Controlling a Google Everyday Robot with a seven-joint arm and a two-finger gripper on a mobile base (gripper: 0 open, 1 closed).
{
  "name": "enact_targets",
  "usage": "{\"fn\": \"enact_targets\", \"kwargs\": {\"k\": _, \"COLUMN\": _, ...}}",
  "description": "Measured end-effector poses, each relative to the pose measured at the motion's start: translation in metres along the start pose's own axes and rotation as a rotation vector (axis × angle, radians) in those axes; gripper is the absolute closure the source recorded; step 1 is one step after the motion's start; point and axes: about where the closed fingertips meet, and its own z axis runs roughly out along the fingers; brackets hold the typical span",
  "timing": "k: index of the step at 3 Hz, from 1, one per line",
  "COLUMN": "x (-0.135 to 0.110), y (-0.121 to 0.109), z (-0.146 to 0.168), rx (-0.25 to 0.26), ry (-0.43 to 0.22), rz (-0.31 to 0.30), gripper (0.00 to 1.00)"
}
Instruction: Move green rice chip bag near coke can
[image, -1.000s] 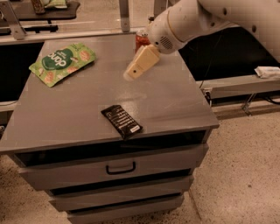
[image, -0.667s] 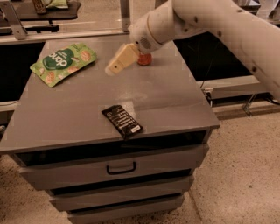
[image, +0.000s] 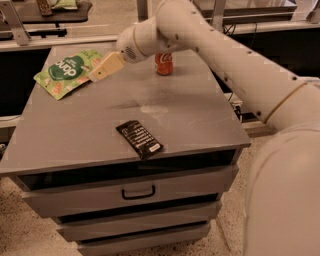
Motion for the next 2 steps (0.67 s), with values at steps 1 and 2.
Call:
{"fn": "enact_targets", "kwargs": {"k": 1, "x": -0.004, "y": -0.008, "z": 0.041, "rx": -0.005, "ry": -0.035, "rz": 0.03, "gripper": 0.0}}
{"fn": "enact_targets", "kwargs": {"k": 2, "x": 0.003, "y": -0.015, "z": 0.077, "rx": -0.006, "ry": -0.031, "rz": 0.072, "gripper": 0.0}}
